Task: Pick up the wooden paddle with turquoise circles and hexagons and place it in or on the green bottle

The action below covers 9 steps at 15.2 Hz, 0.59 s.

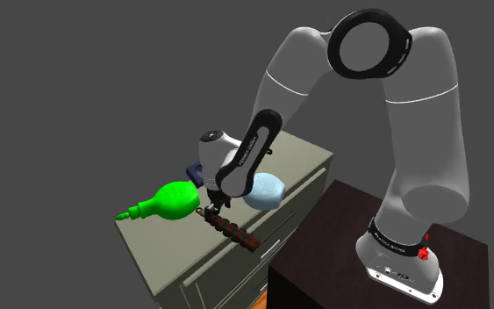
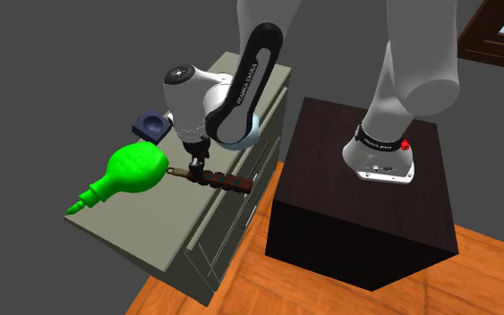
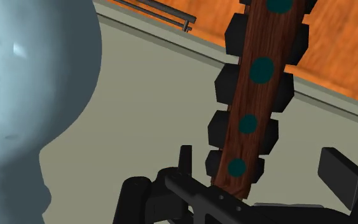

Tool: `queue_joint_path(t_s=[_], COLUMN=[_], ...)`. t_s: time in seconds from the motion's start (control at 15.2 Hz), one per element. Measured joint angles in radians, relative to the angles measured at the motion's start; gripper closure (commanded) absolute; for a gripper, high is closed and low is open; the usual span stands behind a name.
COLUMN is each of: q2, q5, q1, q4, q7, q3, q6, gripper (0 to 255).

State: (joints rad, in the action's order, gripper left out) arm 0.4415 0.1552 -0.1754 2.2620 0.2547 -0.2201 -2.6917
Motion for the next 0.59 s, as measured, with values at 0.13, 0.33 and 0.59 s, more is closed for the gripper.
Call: queue_joint_path(t_s=[0.13, 0.33, 0.59], q2=[0.033, 0.077, 0.122], q5=[0.011, 0.026, 0.039], q1=[-0.008, -0.022, -0.034], q4=[-0.018, -0.033, -0.047], q7=[0.006, 0.018, 0.027], q3=[0.010, 0.024, 0.039], q6=[-0.017, -0.045, -0.077], gripper=[0, 0, 0])
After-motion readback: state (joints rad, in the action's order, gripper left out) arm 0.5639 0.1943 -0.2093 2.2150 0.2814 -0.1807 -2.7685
